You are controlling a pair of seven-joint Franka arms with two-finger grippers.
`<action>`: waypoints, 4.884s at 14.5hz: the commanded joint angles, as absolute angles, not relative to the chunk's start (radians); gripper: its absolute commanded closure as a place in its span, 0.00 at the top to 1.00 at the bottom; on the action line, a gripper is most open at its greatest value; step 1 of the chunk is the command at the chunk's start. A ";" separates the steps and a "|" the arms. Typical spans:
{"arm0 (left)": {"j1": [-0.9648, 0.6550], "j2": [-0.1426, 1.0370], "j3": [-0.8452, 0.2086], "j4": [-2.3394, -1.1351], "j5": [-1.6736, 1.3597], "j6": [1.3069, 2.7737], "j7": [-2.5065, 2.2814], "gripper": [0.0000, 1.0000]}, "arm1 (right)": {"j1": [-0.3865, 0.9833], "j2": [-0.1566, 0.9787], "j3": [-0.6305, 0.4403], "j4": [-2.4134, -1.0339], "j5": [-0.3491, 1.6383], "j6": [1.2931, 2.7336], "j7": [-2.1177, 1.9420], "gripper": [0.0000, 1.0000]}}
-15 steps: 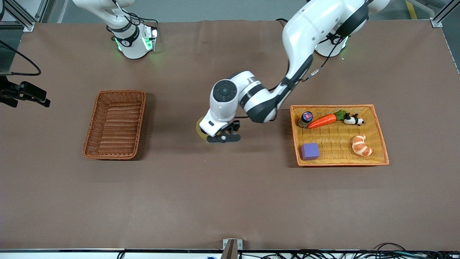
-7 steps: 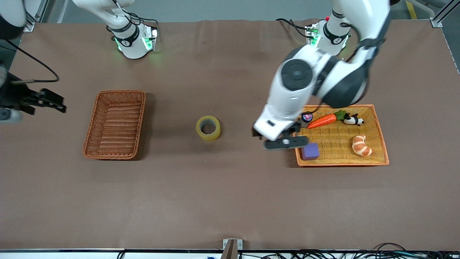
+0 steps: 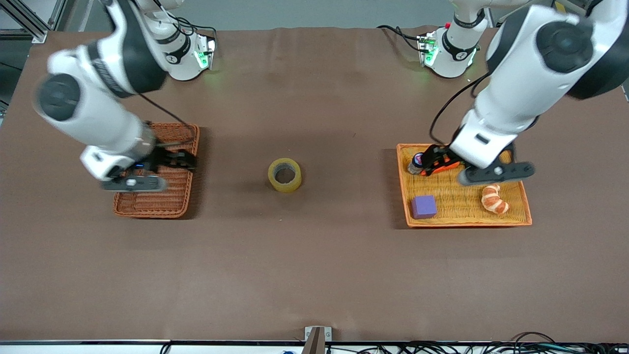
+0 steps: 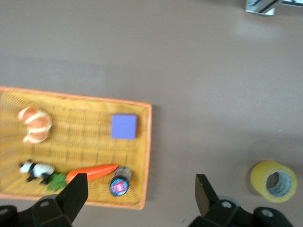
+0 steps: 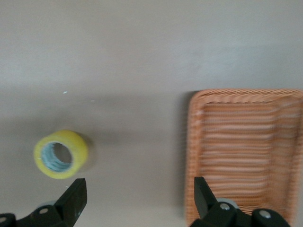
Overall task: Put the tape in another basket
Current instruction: 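Grasp the tape with the right gripper while the left gripper withdraws, then carry the tape with the right gripper over the brown basket, then lower the tape into the basket and open the right gripper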
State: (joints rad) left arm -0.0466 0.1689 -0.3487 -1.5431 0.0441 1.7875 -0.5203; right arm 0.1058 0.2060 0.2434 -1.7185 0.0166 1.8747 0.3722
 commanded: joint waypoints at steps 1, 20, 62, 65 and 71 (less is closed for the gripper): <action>-0.011 0.081 -0.315 -1.614 0.012 1.703 -0.496 1.00 | 0.190 0.305 0.273 -1.718 -0.018 1.968 0.579 1.00; -0.086 -0.064 -0.034 -1.704 -0.031 1.697 -0.143 1.00 | 0.268 0.555 0.397 -1.941 -0.172 2.387 0.704 1.00; -0.086 -0.028 -0.049 -1.697 0.006 1.695 -0.114 1.00 | 0.083 0.248 -0.141 -2.375 -0.163 2.485 -0.055 0.11; -0.083 -0.026 -0.049 -1.697 0.006 1.697 -0.114 1.00 | 0.084 0.267 -0.167 -2.361 -0.163 2.493 -0.101 1.00; -0.081 -0.018 -0.049 -1.686 0.006 1.700 -0.112 1.00 | 0.083 0.227 -0.100 -2.000 -0.144 2.107 -0.089 1.00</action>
